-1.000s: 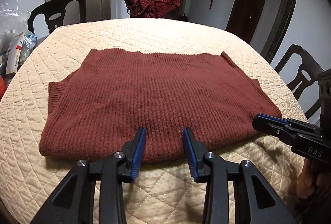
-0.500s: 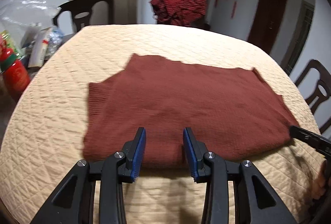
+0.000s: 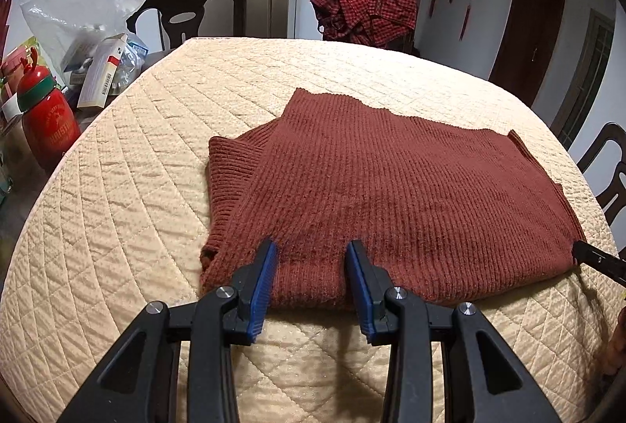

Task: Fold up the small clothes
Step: 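Move both grippers to a side edge of the folded sweater, then close both grippers on the sweater's side edge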

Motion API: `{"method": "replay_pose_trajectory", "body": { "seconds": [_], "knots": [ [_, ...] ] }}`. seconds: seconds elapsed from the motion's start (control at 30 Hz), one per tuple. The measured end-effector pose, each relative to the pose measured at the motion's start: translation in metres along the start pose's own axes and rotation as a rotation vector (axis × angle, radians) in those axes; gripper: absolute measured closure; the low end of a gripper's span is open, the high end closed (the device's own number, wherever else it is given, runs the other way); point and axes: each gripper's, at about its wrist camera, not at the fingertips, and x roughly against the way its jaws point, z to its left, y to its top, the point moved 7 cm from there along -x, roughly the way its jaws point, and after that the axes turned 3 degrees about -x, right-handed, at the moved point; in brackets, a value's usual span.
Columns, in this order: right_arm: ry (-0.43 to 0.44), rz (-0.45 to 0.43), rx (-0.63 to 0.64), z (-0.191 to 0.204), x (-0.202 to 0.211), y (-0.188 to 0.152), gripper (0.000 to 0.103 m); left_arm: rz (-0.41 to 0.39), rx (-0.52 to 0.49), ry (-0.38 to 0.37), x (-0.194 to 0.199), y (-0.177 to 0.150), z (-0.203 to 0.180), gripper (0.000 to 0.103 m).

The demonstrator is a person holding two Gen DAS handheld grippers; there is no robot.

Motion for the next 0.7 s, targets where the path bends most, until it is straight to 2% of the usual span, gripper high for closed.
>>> {"method": "replay_pose_trajectory", "body": {
  "seconds": [0.13,0.2,0.27,0.33,0.43,0.5,0.7],
  "knots": [
    [-0.008,0.009,-0.002,0.001,0.006,-0.002,0.086,-0.001,0.031,-0.029,0.007,-0.001,0.006,0.063],
    [-0.010,0.007,-0.003,0.000,0.011,-0.005,0.081,-0.008,0.058,-0.046,0.012,-0.003,0.012,0.062],
    [0.001,0.005,-0.022,-0.001,0.018,-0.010,0.066,-0.010,0.091,-0.058,0.017,-0.008,0.021,0.060],
    [0.008,0.007,-0.048,-0.005,0.024,-0.017,0.060,-0.007,0.125,-0.070,0.021,-0.013,0.031,0.060],
    [0.020,0.037,-0.082,-0.008,0.026,-0.029,0.060,0.001,0.171,-0.066,0.023,-0.022,0.043,0.052],
    [0.041,0.052,-0.102,-0.009,0.025,-0.035,0.060,0.014,0.208,-0.077,0.020,-0.026,0.050,0.052],
    [0.102,0.039,-0.161,-0.010,0.019,-0.024,0.053,0.007,0.272,-0.140,0.010,-0.018,0.054,0.046]
  ]
}}
